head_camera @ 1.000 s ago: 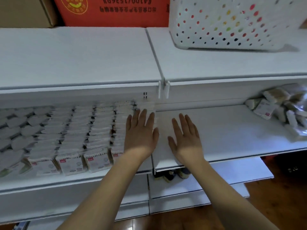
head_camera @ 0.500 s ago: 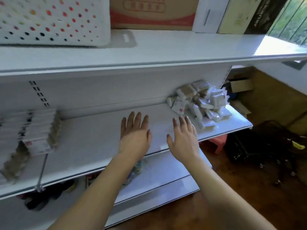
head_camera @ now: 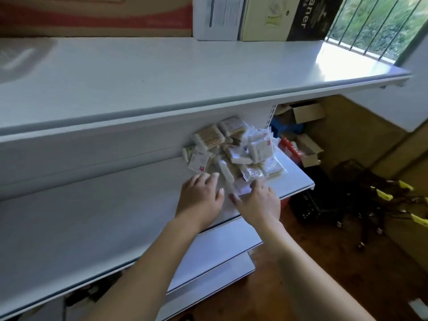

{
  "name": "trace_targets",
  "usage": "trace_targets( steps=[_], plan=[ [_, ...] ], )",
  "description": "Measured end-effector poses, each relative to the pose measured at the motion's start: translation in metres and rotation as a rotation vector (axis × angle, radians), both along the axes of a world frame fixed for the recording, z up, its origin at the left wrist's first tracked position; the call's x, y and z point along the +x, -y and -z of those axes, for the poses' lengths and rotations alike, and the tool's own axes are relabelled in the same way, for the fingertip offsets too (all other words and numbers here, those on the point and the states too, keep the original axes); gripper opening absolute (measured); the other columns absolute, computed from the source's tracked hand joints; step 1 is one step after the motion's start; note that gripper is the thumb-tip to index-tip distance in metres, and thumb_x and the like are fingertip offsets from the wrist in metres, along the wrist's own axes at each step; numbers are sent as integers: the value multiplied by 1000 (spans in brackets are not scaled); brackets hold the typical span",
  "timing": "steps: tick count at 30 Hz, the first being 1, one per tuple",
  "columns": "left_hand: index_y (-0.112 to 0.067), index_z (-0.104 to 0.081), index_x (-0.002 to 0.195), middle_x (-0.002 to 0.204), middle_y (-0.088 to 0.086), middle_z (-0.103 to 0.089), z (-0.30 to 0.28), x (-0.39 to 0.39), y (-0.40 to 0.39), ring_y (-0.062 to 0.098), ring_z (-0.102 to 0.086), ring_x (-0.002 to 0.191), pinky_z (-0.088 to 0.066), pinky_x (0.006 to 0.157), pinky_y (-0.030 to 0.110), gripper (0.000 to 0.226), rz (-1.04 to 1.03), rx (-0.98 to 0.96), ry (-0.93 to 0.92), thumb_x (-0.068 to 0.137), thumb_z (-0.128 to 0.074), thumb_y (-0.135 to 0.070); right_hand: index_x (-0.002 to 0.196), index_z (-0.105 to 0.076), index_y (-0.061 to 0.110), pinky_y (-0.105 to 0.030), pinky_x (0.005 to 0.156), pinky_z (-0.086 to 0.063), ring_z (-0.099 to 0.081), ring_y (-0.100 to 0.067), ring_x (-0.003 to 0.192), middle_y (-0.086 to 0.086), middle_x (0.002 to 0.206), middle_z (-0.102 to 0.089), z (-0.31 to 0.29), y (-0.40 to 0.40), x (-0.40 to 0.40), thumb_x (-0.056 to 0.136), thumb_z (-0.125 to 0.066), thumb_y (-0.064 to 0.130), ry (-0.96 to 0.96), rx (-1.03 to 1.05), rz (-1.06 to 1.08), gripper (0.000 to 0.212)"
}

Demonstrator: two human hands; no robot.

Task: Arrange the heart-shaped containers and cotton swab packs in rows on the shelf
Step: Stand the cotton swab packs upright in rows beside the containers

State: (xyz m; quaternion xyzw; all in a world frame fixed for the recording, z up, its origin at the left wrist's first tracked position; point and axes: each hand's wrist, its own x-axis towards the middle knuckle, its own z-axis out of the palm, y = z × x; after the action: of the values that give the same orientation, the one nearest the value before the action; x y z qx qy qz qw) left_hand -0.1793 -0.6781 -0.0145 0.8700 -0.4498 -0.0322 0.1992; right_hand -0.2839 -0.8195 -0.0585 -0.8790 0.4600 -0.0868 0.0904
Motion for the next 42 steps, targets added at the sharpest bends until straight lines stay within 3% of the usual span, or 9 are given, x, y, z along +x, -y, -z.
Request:
trace_targets(
  steps=[8, 12, 16, 21, 25, 28, 35, 38, 42],
  plan=[
    [-22, -52, 112, 105, 1, -66, 4, -3, 48, 29, -62, 100, -48, 81, 34, 29, -264, -22, -477, 95, -54, -45, 89, -55, 16, -30, 73, -46, -52, -21, 83, 3, 87, -55, 7, -3, -12, 81, -58, 57, 402, -97, -269, 42],
    [-24, -49, 103, 94, -7, -63, 10, -1, 51, 25, -68, 82, -56, 79, 39, 29, -523, -240, -693, 80, -66, -30, 98, -60, 16, -30, 69, -47, -54, -18, 87, 6, 92, -59, 10, 11, -15, 93, -52, 54, 498, -67, -448, 40],
    [-22, -49, 107, 91, -10, -55, 7, -8, 48, 29, -68, 84, -62, 67, 47, 32, -758, -517, -726, 80, -65, -29, 112, -58, 7, -41, 85, -47, -56, -33, 101, -9, 107, -60, 0, 60, -10, 89, -58, 35, 626, -72, -298, 36],
    [-23, -49, 86, 70, -3, -59, 6, -33, 62, 25, -67, 68, -53, 68, 36, 15, -801, -635, -690, 80, -63, -25, 136, -41, 8, -43, 108, -36, -40, -32, 129, -12, 135, -49, -25, 122, 9, 87, -64, 53, 431, 95, -178, 70],
    [-17, -40, 65, 47, -4, -53, -1, -53, 77, 14, -49, 47, -38, 56, 27, 26, -800, -685, -719, 81, -60, -16, 136, -40, 9, -42, 100, -43, -47, -31, 121, -12, 130, -50, -26, 130, 28, 82, -58, 69, 329, 64, -159, 82],
    [-10, -46, 71, 55, -1, -54, -6, -55, 85, 14, -50, 51, -47, 53, 22, 21, -820, -729, -727, 84, -61, -14, 128, -41, 10, -43, 87, -47, -51, -33, 108, -13, 119, -52, -20, 134, 32, 87, -56, 60, 343, 24, -180, 67],
    [-15, -51, 79, 81, 1, -62, -12, -44, 103, 28, -66, 84, -61, 71, 56, 22, -795, -811, -919, 73, -58, -35, 118, -50, 7, -36, 82, -48, -54, -29, 109, -11, 122, -55, -26, 128, 4, 76, -67, 35, 740, -28, -573, 54],
    [-23, -68, 102, 104, 8, -72, -24, -46, 117, 31, -72, 94, -61, 74, 56, 29, -676, -868, -1125, 89, -57, -47, 121, -58, 5, -33, 94, -47, -54, -28, 120, -9, 133, -56, -24, 117, -9, 71, -75, 31, 729, -28, -866, 59],
    [-28, -59, 115, 115, 4, -68, -22, -44, 121, 24, -71, 99, -61, 77, 54, 52, -625, -840, -1063, 73, -78, -51, 125, -65, 14, -25, 100, -44, -52, -21, 129, -3, 143, -53, -29, 123, -12, 90, -65, 34, 728, 82, -942, 40]
  ],
)
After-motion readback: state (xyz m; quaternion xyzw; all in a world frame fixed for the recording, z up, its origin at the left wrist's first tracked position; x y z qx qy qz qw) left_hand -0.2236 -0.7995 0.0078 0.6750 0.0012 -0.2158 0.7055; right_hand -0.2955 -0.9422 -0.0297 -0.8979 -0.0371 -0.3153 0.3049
